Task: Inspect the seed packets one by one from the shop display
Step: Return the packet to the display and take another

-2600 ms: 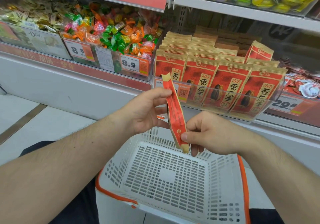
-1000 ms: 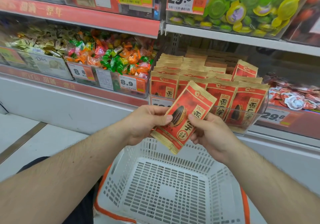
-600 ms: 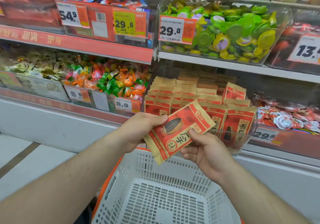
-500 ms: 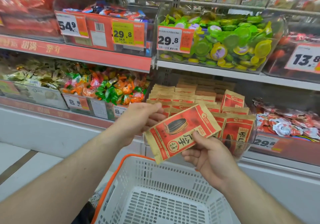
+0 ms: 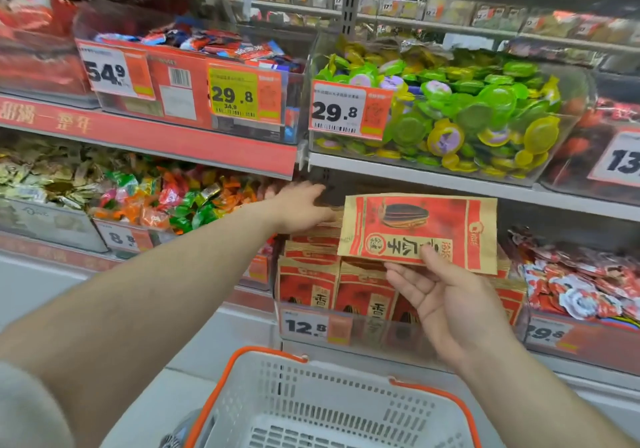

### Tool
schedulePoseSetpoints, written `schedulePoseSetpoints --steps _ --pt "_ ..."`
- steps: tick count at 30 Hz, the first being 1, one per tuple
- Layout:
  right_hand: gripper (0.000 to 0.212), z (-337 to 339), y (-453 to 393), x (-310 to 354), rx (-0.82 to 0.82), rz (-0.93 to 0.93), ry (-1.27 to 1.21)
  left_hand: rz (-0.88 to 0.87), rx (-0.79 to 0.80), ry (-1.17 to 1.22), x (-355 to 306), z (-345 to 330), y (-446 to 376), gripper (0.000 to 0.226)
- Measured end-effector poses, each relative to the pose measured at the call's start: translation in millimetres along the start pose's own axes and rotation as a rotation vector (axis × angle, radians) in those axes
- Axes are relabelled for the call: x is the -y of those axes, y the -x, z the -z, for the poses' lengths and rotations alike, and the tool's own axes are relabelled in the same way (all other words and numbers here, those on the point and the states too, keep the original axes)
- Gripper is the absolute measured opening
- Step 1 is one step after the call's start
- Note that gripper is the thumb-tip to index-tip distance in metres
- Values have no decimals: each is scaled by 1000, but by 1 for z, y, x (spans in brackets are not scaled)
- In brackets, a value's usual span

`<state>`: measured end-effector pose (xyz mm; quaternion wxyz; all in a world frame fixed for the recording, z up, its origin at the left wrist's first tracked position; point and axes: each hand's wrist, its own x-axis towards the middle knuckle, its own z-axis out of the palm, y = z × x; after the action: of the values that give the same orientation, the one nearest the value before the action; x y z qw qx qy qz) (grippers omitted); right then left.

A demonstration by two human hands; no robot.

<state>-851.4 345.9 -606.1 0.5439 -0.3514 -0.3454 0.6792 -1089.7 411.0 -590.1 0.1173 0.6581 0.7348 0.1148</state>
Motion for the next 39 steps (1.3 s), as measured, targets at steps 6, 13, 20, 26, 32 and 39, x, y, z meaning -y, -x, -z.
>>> schedulePoseSetpoints --steps 6,13,20,26,32,39 --pt "17 -5 -19 20 74 261 329 -3 123 -55 10 -1 -6 68" --pt "35 -31 -65 16 289 516 1065 -14 73 -43 18 -13 -2 75" --pt "45 -56 -103 0 368 551 1453 -12 58 52 18 -18 3 77" --pt "49 -76 -134 -6 333 369 1645 3 40 29 17 -18 3 62" --pt "28 -86 -150 -19 251 494 1683 9 71 57 18 -18 2 62" --pt "40 -104 -172 -23 269 327 1852 4 97 49 17 -17 3 64"
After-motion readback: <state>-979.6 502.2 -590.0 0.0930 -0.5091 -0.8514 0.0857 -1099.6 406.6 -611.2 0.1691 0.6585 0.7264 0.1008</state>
